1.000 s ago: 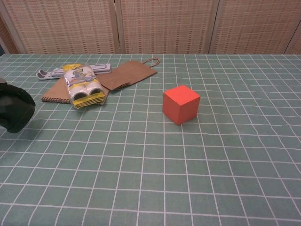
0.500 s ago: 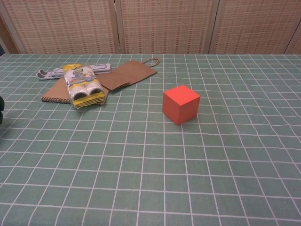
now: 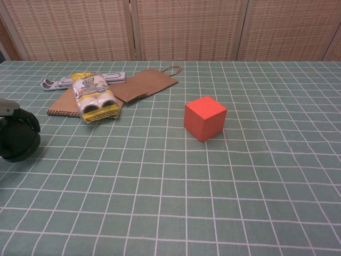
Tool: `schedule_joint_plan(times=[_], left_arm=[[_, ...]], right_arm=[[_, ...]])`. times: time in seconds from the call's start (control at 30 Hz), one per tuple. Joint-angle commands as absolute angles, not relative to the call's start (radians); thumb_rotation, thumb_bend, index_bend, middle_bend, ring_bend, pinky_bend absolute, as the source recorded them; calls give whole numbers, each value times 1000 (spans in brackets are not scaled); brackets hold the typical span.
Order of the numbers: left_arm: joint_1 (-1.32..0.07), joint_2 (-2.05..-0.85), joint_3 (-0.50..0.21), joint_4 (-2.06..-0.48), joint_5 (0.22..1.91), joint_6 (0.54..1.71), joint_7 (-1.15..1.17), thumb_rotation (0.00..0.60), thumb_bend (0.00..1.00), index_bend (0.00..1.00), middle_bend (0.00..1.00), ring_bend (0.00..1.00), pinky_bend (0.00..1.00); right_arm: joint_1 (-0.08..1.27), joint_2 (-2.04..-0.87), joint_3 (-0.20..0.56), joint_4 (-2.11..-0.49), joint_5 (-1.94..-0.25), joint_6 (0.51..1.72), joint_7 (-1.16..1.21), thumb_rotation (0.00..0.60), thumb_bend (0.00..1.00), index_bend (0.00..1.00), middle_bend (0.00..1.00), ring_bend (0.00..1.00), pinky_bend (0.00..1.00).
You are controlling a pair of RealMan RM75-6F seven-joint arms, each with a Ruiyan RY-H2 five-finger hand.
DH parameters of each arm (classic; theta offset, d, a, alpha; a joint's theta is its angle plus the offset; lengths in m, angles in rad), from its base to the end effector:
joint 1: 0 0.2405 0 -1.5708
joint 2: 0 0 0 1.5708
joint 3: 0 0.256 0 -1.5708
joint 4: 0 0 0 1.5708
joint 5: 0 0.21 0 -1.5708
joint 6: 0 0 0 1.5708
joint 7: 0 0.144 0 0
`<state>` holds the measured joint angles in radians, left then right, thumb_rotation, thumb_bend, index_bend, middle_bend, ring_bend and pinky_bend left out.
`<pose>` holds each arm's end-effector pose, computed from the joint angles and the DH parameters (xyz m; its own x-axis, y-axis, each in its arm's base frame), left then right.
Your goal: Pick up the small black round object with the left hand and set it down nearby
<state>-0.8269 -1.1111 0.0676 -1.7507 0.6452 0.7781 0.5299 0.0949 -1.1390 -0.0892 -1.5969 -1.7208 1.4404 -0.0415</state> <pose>-0.2388 0.3169 0.0730 0.5712 0.5750 0.5858 0.7861 -0.1779 -0.5919 -0.2953 -0.1489 0.1185 0.4582 -0.1675 0.8729 -0.8778 -0.2397 0.4148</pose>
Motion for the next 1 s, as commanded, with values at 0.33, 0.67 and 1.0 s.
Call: schedule_joint_plan(times=[0.33, 0.67, 1.0], left_arm=[[-734, -1110, 6, -1613, 1004, 606, 235, 600, 413, 320, 359, 409, 769], [-761, -1146, 57, -1607, 911, 660, 374, 600, 415, 291, 343, 354, 464], [-763, -1171, 69, -1588, 890, 719, 403, 600, 416, 55, 167, 120, 191]], right_arm=[[96, -1147, -86, -1595, -1713, 1433, -56, 600, 175, 0, 0, 0, 0], [97, -1141, -88, -1595, -1717, 1436, -47, 600, 175, 0, 0, 0, 0], [101, -1145, -92, -1594, -1717, 1422, -53, 600, 176, 0, 0, 0, 0]])
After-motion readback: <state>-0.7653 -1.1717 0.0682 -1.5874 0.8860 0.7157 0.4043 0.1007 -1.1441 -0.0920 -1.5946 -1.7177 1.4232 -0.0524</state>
